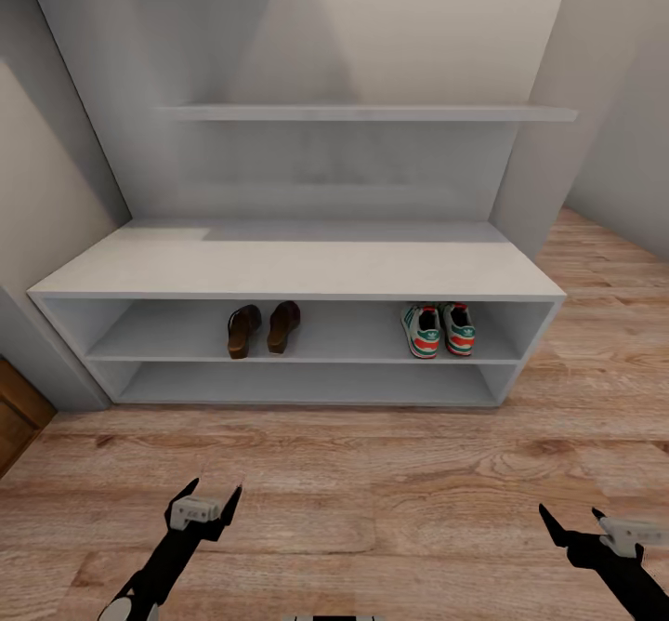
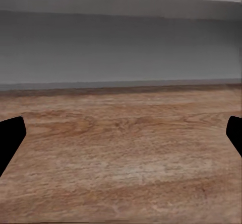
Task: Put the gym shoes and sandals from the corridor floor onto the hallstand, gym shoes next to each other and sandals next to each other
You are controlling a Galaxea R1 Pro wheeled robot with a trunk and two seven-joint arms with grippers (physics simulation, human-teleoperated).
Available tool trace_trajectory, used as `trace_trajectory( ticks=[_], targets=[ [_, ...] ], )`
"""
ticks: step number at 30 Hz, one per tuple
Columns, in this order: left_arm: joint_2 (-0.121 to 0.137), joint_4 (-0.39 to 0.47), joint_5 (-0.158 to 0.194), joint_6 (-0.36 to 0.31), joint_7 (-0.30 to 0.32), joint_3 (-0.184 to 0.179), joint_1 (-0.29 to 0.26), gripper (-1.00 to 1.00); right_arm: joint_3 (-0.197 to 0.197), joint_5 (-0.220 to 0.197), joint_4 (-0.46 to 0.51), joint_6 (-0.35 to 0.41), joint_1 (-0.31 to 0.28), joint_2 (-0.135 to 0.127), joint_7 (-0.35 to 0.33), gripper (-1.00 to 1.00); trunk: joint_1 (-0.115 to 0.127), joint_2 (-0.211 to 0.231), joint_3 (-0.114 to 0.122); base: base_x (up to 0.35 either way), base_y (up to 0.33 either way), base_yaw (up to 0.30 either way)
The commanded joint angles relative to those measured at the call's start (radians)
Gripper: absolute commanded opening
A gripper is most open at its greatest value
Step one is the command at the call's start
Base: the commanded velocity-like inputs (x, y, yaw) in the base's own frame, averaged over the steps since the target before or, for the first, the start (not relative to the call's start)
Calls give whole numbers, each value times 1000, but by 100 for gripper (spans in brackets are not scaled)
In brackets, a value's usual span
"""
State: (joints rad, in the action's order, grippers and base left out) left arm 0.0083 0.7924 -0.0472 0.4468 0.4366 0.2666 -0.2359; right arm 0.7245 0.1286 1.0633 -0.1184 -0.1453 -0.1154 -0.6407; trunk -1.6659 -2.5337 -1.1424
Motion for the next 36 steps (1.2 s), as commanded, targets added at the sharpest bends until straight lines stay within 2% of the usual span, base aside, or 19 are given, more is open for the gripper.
trace_trajectory(
  ticks=[1,4,5,6,7,8,15,19,22,28,31,32,35,36],
  targets=[
    [-1,-1,-5,4,5,4,-1,100,3,10,-1,-7,-1,0,-3,100,0,0,-1,0,0,0],
    [0,-31,-4,23,-9,21,-7,100,-61,10,-21,-24,-1,1,92,100,0,0,-1,0,0,0],
    [0,-31,-4,23,-9,21,-7,100,-61,10,-21,-24,-1,1,92,100,0,0,-1,0,0,0],
    [0,-38,-3,27,-14,28,-9,100,-87,10,-26,-27,0,1,124,100,0,0,-1,0,0,0],
    [1,-50,-3,34,-25,45,-12,100,-155,8,-34,-35,3,1,210,100,0,0,-1,0,0,0],
    [1,-53,-2,35,-29,50,-13,100,-171,8,-35,-36,4,1,233,100,0,0,-1,0,0,0],
    [0,-61,-3,37,-45,66,-18,100,-218,7,-37,-41,6,1,312,100,0,0,-1,0,0,0],
    [-2,-65,-5,36,-75,68,-25,100,-228,8,-40,-42,7,4,346,100,0,0,-1,0,0,0],
    [-4,-81,-6,36,-119,67,-36,100,-237,9,-42,-42,6,17,405,100,0,0,-1,0,0,0],
    [-4,-102,-7,35,-149,66,-51,100,-252,10,-43,-42,5,32,472,100,0,0,-1,0,0,0],
    [-4,-120,-8,33,-164,65,-66,100,-282,11,-44,-43,5,42,540,100,0,0,-1,0,0,0],
    [-4,-120,-8,33,-164,65,-66,100,-282,11,-44,-43,5,42,540,100,0,0,-1,0,0,0],
    [-5,-129,-9,28,-172,64,-74,100,-323,10,-44,-43,5,46,594,100,0,0,-1,0,0,0],
    [-5,-129,-9,28,-172,64,-74,100,-323,10,-44,-43,5,46,594,100,0,0,-1,0,0,0]
  ],
)
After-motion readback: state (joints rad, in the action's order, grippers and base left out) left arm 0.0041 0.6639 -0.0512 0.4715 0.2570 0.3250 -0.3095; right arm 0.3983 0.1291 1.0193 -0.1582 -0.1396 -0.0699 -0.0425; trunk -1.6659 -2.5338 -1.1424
